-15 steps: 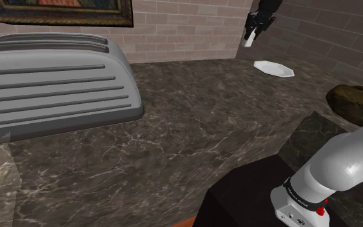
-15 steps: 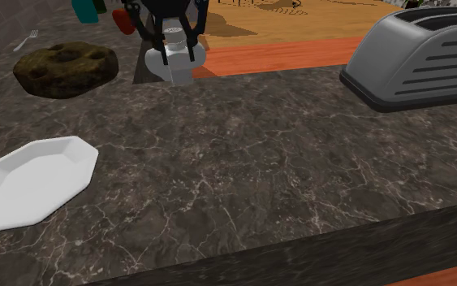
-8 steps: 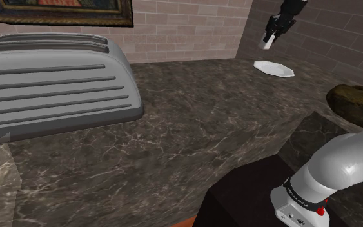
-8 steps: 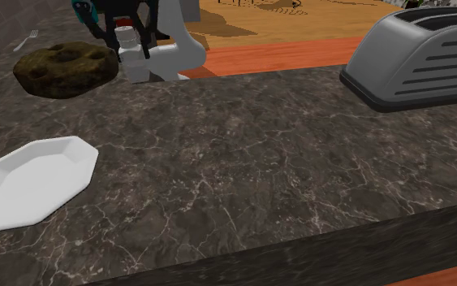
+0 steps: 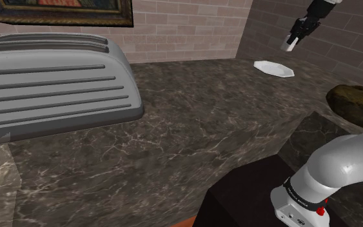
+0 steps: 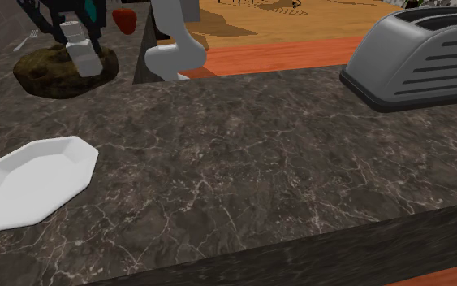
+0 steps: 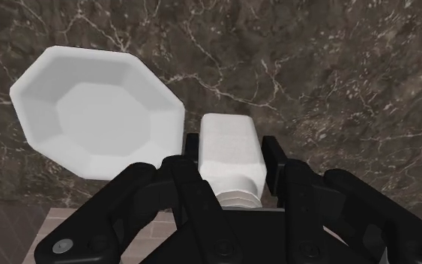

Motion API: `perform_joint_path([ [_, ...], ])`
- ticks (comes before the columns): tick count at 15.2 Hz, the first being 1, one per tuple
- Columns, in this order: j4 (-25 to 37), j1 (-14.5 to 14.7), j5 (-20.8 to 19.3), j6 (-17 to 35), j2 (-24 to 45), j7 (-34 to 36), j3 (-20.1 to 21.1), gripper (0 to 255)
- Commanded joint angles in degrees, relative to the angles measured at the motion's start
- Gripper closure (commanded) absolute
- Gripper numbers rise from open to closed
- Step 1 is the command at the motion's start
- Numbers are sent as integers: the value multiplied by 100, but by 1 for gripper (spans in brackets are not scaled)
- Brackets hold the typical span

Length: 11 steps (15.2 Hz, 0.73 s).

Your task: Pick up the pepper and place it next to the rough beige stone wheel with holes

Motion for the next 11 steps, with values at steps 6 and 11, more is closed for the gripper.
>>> perform_joint_path([
  [6, 280, -211, -18, -169, 115, -1012, -792, 255],
  [11, 690, -309, 85, -328, 404, -1805, -1468, 255],
])
